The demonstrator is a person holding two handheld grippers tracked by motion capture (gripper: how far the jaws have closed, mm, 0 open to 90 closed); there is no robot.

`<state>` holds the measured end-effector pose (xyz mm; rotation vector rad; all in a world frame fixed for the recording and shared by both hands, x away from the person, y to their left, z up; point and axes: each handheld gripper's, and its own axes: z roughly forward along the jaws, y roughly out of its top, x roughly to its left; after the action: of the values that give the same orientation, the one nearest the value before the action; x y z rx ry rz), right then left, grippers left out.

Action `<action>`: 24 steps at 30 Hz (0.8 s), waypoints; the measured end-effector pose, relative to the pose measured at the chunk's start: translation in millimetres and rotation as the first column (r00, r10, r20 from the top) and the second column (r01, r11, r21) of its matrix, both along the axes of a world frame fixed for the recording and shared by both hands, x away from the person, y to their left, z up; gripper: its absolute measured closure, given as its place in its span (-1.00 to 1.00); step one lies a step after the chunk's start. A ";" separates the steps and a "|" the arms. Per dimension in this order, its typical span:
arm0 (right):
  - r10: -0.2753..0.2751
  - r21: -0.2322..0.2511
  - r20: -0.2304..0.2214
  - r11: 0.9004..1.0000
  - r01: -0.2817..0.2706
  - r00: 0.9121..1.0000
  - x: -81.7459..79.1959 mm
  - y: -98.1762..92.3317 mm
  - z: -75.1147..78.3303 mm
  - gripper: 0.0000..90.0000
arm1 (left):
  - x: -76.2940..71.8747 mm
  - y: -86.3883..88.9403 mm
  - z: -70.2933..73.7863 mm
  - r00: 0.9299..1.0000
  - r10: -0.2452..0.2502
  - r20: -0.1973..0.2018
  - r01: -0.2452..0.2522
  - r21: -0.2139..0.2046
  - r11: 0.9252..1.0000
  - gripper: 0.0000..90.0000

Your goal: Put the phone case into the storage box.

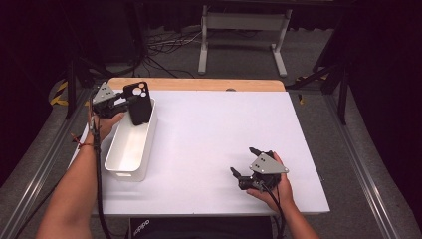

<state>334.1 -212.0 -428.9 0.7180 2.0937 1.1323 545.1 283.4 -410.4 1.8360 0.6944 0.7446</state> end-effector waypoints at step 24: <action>0.019 0.008 0.012 1.000 -0.019 1.000 -1.4 -1.5 1.7 -0.69 | -3.5 4.6 -2.1 0.998 0.064 -0.028 -0.064 0.015 0.998 0.23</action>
<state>332.7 -213.5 -427.2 0.6952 2.0912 1.1534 541.6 288.0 -412.4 1.8477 0.7713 0.7678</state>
